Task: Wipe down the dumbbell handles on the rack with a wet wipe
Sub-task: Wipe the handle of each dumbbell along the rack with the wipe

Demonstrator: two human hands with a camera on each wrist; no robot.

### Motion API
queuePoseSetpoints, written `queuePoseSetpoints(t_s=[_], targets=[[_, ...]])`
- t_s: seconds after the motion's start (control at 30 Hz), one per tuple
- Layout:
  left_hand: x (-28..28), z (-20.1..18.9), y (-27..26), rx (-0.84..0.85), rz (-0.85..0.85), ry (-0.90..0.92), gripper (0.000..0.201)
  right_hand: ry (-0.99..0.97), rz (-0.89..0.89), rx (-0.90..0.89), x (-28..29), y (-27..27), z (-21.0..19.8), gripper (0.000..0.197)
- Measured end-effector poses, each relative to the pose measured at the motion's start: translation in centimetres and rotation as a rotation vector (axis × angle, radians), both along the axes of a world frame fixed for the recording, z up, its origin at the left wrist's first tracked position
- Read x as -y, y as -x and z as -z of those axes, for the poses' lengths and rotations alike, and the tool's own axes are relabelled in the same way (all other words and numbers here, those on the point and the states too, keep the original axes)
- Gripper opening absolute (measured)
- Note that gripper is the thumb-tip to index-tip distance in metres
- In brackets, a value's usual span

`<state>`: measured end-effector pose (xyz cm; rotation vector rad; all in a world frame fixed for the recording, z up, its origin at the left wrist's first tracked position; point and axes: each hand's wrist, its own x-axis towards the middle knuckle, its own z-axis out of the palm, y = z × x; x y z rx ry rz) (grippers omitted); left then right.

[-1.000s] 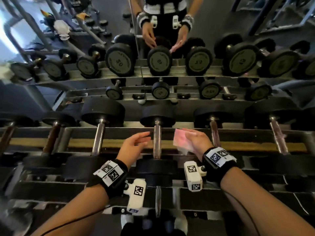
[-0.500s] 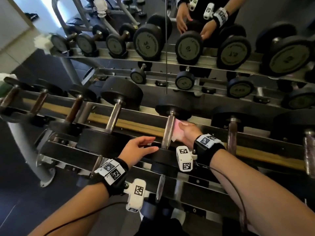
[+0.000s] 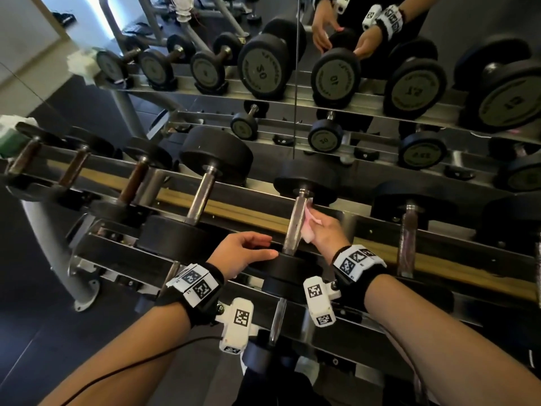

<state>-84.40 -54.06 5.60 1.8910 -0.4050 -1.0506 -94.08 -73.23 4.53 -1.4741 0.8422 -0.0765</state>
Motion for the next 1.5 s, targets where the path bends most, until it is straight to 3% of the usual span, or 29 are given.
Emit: queuePoseSetpoints(t_s=[0.17,0.3,0.43,0.5,0.73,0.9,1.0,1.23,1.4,1.5], targets=[[0.0,0.0,-0.5,-0.045,0.009,0.002,0.06,0.018,-0.144,0.013,-0.7,2.5,1.5,0.031],[-0.1,0.2,-0.5,-0.046,0.001,-0.007,0.045,-0.064,0.022,0.026,0.4,2.1,1.7,0.032],[0.0,-0.1,-0.5,-0.031,0.024,-0.017,0.038,-0.124,0.127,0.066,1.2,0.6,2.0,0.046],[0.0,-0.1,-0.5,-0.023,0.027,-0.019,0.037,-0.129,0.11,0.063,0.7,-0.1,2.2,0.039],[0.0,0.5,-0.6,-0.027,0.017,-0.01,0.039,-0.132,-0.019,0.052,-0.9,1.9,3.2,0.045],[0.0,0.2,-0.8,-0.033,0.044,-0.006,0.04,-0.213,0.106,0.077,1.0,0.4,2.3,0.029],[0.0,0.1,-0.7,-0.025,0.04,-0.009,0.039,-0.275,0.163,0.085,1.0,-1.4,2.3,0.032],[-0.1,0.1,-0.7,-0.04,0.038,-0.007,0.041,-0.062,-0.12,-0.048,-0.3,2.2,3.3,0.06],[-0.2,0.0,-0.6,-0.036,0.034,-0.005,0.047,-0.404,0.087,-0.007,0.2,1.0,2.3,0.071],[-0.1,0.0,-0.4,-0.022,0.018,-0.01,0.039,-0.454,0.113,0.025,-0.7,-0.2,1.8,0.069]])
